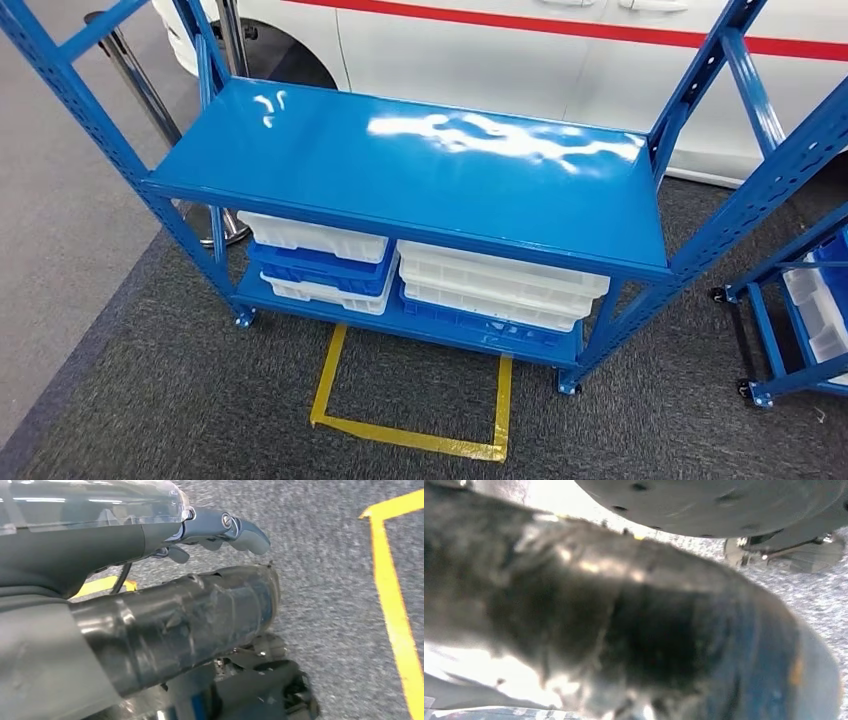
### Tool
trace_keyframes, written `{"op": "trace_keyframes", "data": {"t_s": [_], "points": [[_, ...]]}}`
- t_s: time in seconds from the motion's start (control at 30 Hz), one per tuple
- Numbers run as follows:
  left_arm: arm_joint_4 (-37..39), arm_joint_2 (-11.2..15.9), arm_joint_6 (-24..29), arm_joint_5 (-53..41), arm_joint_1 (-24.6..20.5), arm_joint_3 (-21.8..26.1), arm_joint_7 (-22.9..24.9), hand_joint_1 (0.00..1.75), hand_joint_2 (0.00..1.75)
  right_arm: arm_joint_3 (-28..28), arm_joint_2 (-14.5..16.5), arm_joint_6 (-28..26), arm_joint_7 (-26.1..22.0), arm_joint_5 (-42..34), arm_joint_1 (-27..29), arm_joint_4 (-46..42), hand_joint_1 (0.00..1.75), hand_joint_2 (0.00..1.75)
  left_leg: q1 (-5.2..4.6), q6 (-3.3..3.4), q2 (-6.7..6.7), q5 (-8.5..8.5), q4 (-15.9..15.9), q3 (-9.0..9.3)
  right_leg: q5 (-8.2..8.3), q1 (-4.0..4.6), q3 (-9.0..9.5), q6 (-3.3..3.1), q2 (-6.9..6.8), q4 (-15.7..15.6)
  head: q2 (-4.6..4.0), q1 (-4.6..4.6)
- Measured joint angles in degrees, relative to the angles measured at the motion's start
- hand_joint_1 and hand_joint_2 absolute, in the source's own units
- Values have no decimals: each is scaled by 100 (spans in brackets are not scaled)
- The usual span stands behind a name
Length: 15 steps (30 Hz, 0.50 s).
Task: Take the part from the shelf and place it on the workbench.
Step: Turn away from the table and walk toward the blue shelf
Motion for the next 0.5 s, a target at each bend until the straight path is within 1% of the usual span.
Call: {"op": "trace_keyframes", "data": {"t_s": [0.03,0.07,0.1,0.13,0.17,0.2,0.23,0.27,0.3,0.33,0.4,0.43,0.47,0.5], "points": [[0,0,1,-1,6,0,-2,0,0,0,-2,3,1,6,-8,0,0,0,-3,24,82,3,-12,11,-167,-3,-148,17,-187,305,0,9],[0,0,2,-1,15,0,-4,0,0,0,-2,7,1,10,-16,0,0,0,-7,38,164,-5,-13,14,-346,-9,-342,39,-301,673,0,18],[0,1,4,-1,23,0,-4,0,0,0,-2,9,1,13,-22,0,0,0,-11,41,251,-18,-9,16,-477,-23,-527,61,-346,1021,0,17],[0,2,6,0,29,0,-4,0,0,0,-2,9,1,15,-25,0,0,0,-13,38,335,-32,-5,22,-511,-39,-643,79,-365,1228,0,17],[0,2,8,0,28,0,-4,0,0,0,-2,9,2,18,-22,0,0,0,-13,30,411,-49,-3,34,-434,-55,-650,92,-383,1226,0,17],[0,2,9,-1,27,0,-4,0,0,0,-4,8,8,21,-18,0,0,0,-13,14,467,-69,1,55,-265,-67,-537,97,-410,1002,0,18],[0,2,9,-3,25,0,-4,0,0,0,-7,7,19,26,-15,0,0,0,-12,-11,510,-93,5,84,-55,-76,-333,95,-461,615,0,19],[0,2,10,-5,23,0,-4,0,0,0,-9,7,39,34,-14,0,0,0,-20,-45,546,-120,10,102,90,-68,-128,79,-516,234,0,19],[0,3,11,-8,17,0,-3,0,0,0,-10,6,71,43,-14,0,0,44,-29,-81,569,-144,14,117,180,-54,27,50,-556,-59,0,17],[0,3,13,-12,5,0,-3,0,0,0,-10,2,120,61,-10,0,0,87,-40,-113,591,-161,15,127,200,-37,108,18,-583,-216,0,16],[0,3,15,-33,-25,0,2,0,0,3,-8,-45,272,127,0,0,0,175,-53,-171,616,-170,-4,159,172,-9,116,-56,-567,-255,0,14],[0,3,15,-43,-35,0,5,0,0,8,-4,-87,355,169,4,0,0,175,-44,-201,599,-185,0,176,176,-17,124,-92,-555,-273,0,13],[0,3,15,-53,-37,0,9,0,0,15,-1,-136,421,207,3,0,0,175,-35,-229,535,-239,59,165,183,-27,137,-133,-541,-296,0,11],[0,4,15,-55,-33,0,12,0,0,22,3,-176,464,230,-1,0,0,175,-24,-250,448,-351,222,100,193,-40,148,-176,-526,-321,0,8]]}}
